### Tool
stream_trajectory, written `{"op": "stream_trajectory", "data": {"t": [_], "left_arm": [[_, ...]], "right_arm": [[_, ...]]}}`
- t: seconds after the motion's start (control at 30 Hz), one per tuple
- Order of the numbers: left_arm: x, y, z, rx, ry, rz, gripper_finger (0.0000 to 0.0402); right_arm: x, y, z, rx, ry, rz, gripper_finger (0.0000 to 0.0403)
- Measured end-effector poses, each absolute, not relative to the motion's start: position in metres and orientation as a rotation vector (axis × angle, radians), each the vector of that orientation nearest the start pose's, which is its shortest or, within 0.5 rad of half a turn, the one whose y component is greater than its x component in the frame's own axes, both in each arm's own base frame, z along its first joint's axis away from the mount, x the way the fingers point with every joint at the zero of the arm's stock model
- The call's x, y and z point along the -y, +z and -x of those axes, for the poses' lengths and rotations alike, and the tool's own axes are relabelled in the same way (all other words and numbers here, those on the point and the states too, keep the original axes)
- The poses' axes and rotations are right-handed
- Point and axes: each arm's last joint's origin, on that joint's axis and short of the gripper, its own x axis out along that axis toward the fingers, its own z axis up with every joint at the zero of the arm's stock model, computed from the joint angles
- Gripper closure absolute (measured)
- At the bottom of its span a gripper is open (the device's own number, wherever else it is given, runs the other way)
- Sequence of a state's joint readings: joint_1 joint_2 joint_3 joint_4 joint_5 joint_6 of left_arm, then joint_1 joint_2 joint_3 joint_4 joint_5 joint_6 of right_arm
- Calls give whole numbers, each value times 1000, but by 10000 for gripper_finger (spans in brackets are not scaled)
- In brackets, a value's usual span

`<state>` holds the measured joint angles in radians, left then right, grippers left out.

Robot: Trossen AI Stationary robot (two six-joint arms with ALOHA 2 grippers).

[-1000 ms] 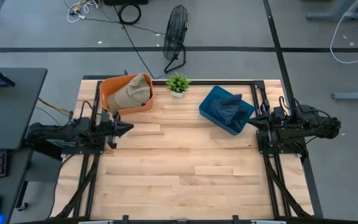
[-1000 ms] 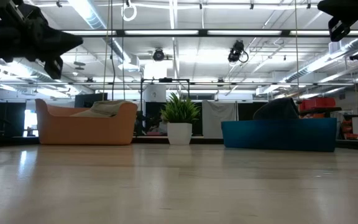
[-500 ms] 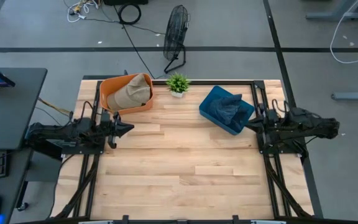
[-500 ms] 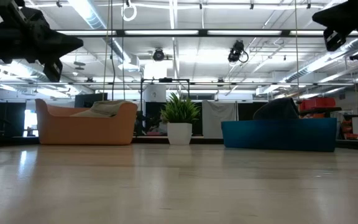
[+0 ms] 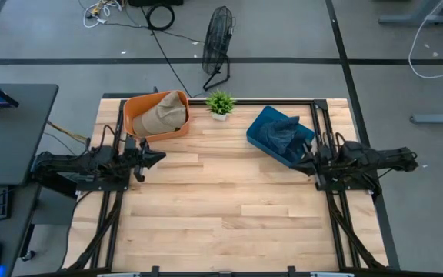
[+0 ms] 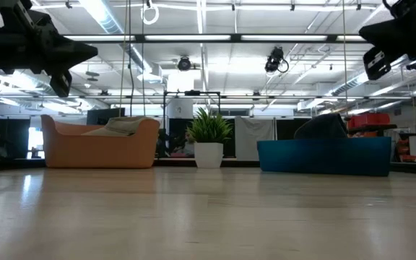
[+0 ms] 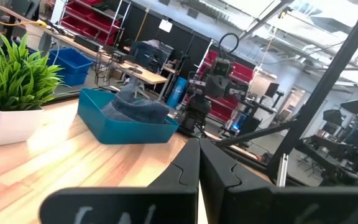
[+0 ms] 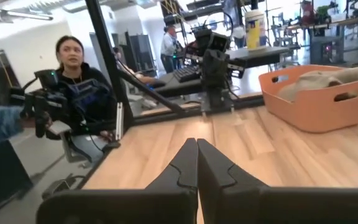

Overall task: Pick & Place hat
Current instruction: Return to Home Position

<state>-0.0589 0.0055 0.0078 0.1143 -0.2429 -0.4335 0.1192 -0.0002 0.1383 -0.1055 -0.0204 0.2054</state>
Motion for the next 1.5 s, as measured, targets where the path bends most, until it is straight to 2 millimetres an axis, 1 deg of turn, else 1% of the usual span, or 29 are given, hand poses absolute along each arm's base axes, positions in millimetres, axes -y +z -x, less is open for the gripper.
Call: {"op": "stream_trajectory", "data": {"t": [0.27,0.33,0.6,0.7,0.8,0.87,1.03,1.5], "left_arm": [[-1,176,-96,151,157,449,399],[-1,176,-96,151,157,449,399],[-1,176,-96,151,157,450,399],[-1,176,-96,151,157,450,399],[-1,176,-96,150,157,450,399],[-1,176,-96,150,157,450,399],[-1,176,-96,150,157,450,399],[-1,176,-96,150,157,450,399]], "right_arm": [[-14,177,-95,54,209,-260,403],[-14,173,-96,38,209,-277,403],[-14,172,-96,25,208,-276,403],[-12,169,-96,0,127,-305,403],[-10,171,-96,28,56,-357,398],[-9,171,-96,34,34,-359,392],[-9,171,-96,33,33,-352,380],[-9,171,-96,31,37,-362,378]]}}
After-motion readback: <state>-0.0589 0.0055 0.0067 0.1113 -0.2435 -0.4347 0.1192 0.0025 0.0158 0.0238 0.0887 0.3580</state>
